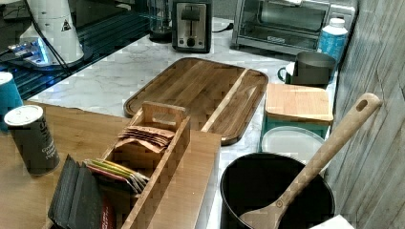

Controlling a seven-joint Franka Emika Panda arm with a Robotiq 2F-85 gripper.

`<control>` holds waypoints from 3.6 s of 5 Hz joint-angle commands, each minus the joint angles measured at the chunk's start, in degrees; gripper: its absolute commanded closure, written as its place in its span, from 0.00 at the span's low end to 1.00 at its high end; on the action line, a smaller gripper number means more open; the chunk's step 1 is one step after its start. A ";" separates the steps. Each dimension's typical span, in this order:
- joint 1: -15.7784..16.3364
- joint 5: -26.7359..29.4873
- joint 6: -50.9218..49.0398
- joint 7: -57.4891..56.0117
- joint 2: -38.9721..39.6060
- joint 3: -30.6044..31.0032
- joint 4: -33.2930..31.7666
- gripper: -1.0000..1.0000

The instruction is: Open the drawer.

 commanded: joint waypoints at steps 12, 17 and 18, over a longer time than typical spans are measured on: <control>-9.76 -4.04 43.26 -73.83 -3.06 -15.14 -28.75 0.00; -12.64 5.78 49.25 -83.10 10.56 -14.34 -22.01 0.00; -12.47 7.57 53.51 -83.28 11.38 -14.38 -23.21 0.00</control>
